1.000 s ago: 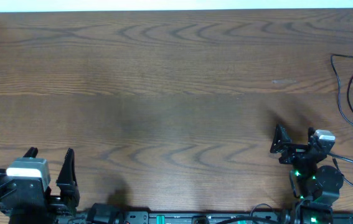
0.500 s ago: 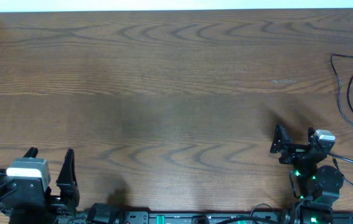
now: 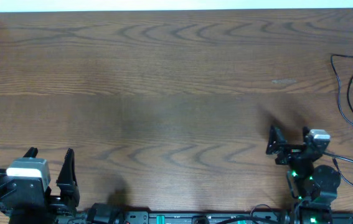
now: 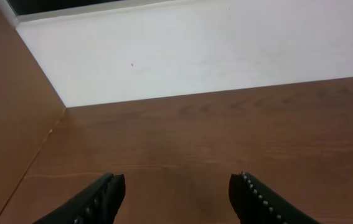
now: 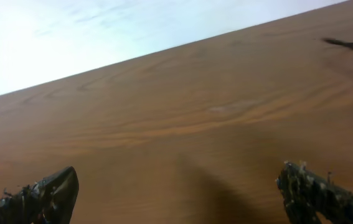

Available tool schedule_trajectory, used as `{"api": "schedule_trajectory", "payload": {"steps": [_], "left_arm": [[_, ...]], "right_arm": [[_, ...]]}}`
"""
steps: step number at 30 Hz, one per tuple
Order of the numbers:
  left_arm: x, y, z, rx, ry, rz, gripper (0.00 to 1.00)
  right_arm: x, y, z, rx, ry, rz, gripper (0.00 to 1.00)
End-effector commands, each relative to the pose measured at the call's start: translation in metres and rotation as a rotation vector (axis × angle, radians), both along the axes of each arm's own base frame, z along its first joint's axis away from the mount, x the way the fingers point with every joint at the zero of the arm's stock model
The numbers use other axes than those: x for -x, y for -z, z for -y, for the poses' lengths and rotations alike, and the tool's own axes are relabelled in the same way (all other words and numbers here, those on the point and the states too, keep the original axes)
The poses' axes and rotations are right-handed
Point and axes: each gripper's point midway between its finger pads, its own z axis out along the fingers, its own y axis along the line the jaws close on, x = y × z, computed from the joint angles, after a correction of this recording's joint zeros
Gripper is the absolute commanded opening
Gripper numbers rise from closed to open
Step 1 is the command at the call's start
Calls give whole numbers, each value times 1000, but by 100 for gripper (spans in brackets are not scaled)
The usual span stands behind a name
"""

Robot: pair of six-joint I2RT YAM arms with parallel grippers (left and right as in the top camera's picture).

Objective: Untangle cables

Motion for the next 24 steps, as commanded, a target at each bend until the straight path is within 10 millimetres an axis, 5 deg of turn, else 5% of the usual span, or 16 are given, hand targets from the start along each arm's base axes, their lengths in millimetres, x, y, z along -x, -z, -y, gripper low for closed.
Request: {"api": "schedule_trajectory", "payload": {"steps": [1,4,17,24], "left_arm": [[4,-3,-2,1,-7,12,59],[4,-3,-1,2,-1,11,59],[4,-2,-1,40,-9,8,59],[-5,17,1,33,-10,-43,59]], "right_arm": [[3,-14,-12,-8,-47,62,99],[6,-37,-12,-2,-48,164,99],[6,-33,-13,-3,-51,148,99],[6,-33,-13,-3,-51,147,99]]}}
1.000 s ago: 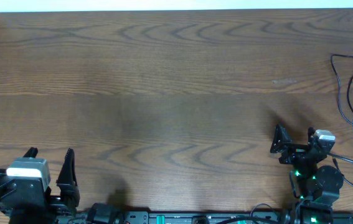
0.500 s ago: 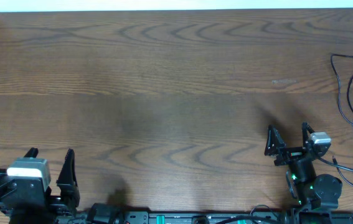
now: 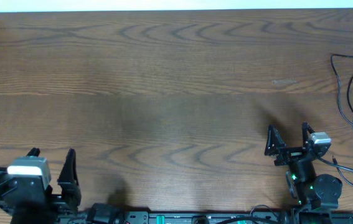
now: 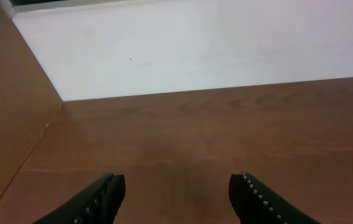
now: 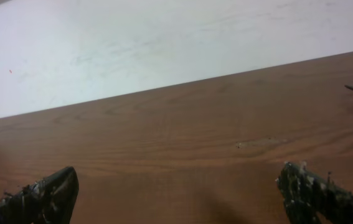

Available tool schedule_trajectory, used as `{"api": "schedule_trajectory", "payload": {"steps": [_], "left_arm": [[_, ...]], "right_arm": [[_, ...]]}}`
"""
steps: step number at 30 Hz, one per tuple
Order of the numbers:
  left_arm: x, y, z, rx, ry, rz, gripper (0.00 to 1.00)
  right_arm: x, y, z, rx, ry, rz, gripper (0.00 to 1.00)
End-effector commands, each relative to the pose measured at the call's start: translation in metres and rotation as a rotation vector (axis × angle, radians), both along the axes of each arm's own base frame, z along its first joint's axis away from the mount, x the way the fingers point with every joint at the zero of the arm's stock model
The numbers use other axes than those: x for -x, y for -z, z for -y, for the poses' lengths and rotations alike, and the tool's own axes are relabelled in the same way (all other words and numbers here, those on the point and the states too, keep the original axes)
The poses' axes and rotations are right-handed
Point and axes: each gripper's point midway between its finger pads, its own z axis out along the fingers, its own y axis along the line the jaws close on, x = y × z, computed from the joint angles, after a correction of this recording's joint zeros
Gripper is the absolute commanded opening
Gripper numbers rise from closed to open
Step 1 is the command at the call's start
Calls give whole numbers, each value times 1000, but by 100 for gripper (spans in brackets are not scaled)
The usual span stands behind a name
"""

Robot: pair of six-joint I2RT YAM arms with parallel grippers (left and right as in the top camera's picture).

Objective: Untangle cables

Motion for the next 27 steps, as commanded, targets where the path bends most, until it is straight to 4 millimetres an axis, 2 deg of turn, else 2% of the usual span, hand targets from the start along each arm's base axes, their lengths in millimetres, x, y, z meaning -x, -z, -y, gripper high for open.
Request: {"api": "schedule_trajectory", "payload": {"steps": [1,3,8,14,18,19,20,24,25,27], "left_arm": [[-6,14,1,13,-3,-25,59],[-11,20,4,29,2,-27,59],[-29,42,25,117,85,-27,59],[-57,90,32,236,48,-75,59],[-76,126,43,332,52,-135,59],[-79,136,46,345,58,-154,66],[-82,146,47,347,58,-170,68],[-85,175,47,336,45,-233,70],[-86,184,47,331,40,-251,98],[-87,194,47,309,44,-269,98]], "right_arm": [[1,0,-2,-12,-8,1,99],[1,0,-2,-12,-8,1,99],[1,0,-2,-12,-8,1,99],[1,0,-2,-12,-8,1,99],[1,0,-2,-12,-8,1,99],[1,0,-2,-12,-8,1,99],[1,0,-2,-12,-8,1,99],[1,0,-2,-12,-8,1,99],[1,0,-2,-12,-8,1,99],[1,0,-2,-12,-8,1,99]]}}
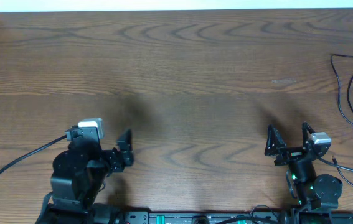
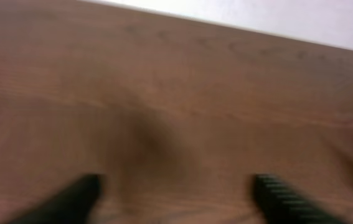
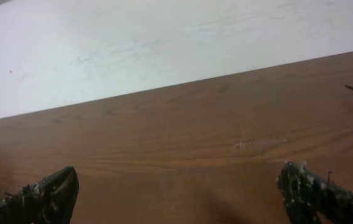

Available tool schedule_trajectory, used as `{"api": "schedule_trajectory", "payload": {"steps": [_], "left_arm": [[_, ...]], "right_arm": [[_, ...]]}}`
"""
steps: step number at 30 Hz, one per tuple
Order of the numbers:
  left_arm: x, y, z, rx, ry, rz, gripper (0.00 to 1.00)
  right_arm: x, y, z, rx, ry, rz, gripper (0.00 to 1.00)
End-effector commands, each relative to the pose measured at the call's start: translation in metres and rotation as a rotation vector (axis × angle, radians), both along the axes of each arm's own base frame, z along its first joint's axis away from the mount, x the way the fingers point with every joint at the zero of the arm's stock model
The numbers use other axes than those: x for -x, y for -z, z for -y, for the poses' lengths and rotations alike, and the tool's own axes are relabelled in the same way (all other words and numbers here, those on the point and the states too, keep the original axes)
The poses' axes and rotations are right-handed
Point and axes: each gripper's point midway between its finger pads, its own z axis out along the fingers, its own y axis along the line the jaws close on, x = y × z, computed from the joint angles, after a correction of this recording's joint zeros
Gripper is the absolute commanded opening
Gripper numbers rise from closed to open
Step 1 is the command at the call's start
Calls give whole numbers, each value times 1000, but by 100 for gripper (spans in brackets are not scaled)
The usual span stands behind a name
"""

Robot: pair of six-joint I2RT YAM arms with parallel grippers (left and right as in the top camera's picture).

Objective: Untangle cables

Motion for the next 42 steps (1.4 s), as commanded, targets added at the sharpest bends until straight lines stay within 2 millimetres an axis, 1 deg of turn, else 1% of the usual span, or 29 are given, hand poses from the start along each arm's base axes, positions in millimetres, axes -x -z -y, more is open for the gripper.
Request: {"api": "schedule_trajectory", "payload": {"steps": [1,4,5,8,14,18,20,25,29,35,38,42], "left_arm": [[-3,12,4,-9,23,-6,98],[-13,21,6,-47,48,32,98],[-18,29,6,-60,56,44,98],[-26,39,8,-69,62,68,98],[-42,50,12,-66,72,151,98],[-46,54,12,-69,73,206,98],[-46,55,12,-106,88,242,98],[-49,46,-5,-101,15,378,98],[-46,46,-17,-77,-43,441,98],[-45,46,-27,-83,-87,512,98],[-44,49,-33,-88,-111,521,98],[-43,61,-38,-94,-129,521,98]], "right_arm": [[1,0,-2,-11,-8,-1,99],[1,0,-2,-11,-8,-1,99],[1,0,-2,-11,-8,-1,99],[1,0,-2,-11,-8,-1,99],[1,0,-2,-11,-8,-1,99],[1,0,-2,-11,-8,-1,99],[1,0,-2,-11,-8,-1,99],[1,0,-2,-11,-8,-1,99],[1,0,-2,-11,-8,-1,99],[1,0,-2,-11,-8,-1,99],[1,0,-2,-11,-8,-1,99],[1,0,-2,-11,-8,-1,99]]}}
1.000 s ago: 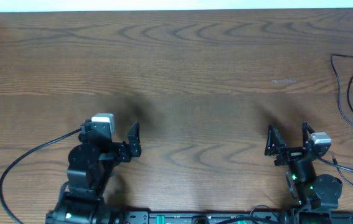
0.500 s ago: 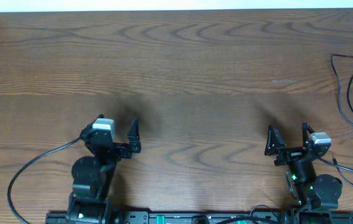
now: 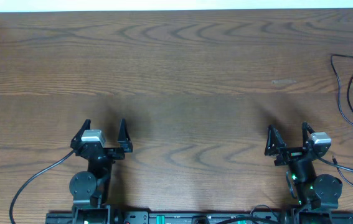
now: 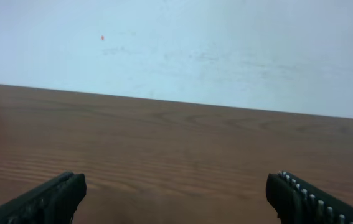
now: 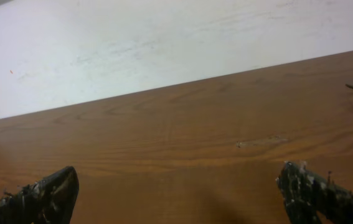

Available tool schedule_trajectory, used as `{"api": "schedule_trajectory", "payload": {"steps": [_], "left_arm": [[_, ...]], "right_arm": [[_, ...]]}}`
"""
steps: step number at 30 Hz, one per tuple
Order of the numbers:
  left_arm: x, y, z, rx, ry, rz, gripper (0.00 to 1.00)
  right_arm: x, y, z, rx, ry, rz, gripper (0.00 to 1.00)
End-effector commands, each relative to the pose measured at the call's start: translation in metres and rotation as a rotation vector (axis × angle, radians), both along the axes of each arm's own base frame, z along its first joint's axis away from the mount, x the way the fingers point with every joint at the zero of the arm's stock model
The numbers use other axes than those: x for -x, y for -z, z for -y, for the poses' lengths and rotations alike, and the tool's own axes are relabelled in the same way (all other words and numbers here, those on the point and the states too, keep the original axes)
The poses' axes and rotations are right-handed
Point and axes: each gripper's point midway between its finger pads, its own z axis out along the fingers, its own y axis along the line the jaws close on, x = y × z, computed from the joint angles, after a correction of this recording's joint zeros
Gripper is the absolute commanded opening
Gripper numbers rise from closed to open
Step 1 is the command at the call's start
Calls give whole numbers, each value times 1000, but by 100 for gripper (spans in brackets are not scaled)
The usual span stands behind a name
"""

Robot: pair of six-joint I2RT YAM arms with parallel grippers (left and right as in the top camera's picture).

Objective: Untangle cables

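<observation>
Black cables [image 3: 352,87] loop at the table's far right edge, with a white cable among them, partly cut off by the frame. A black cable tip shows at the right edge of the right wrist view. My right gripper [image 3: 287,138] stands open near the front right, left of the cables, nothing between its fingers. My left gripper [image 3: 104,132] is open at the front left, far from the cables, and holds nothing. The left wrist view shows only bare wood between the open fingers [image 4: 304,198].
The wooden table [image 3: 176,74] stretches wide between the arms. A white wall [image 4: 182,50] rises behind the table's far edge. A thin black lead [image 3: 30,186] runs from the left arm's base. A pale scuff mark [image 3: 283,81] lies on the wood at the right.
The left arm has swung from pointing right to facing the far wall, its gripper now a little higher on the table and spread wide. The right arm and the cables have not moved.
At first the left gripper sat at the front left corner and the right gripper was turned slightly left. The right one then squared up and stayed. The left arm shifted right toward the table's middle-left, turned sideways, and now faces the wall, open.
</observation>
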Motion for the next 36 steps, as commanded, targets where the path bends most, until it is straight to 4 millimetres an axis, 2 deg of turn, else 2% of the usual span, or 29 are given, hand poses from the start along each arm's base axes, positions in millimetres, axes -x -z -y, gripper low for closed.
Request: {"api": "schedule_trajectory", "payload": {"steps": [1,7,13,17,36], "left_arm": [[2,11,-4,-2,-15,-9,98],[3,13,-5,-49,-22,-17,98],[6,38,-5,-58,-19,-117,98],[9,47,-6,-60,-26,-153,98],[9,41,-6,-81,-21,-126,98]], "right_arm": [[1,0,-2,-8,-8,-1,99],[1,0,-2,-8,-8,-1,99],[1,0,-2,-8,-8,-1,99],[1,0,-2,-8,-8,-1,99],[1,0,-2,-8,-8,-1,99]]}}
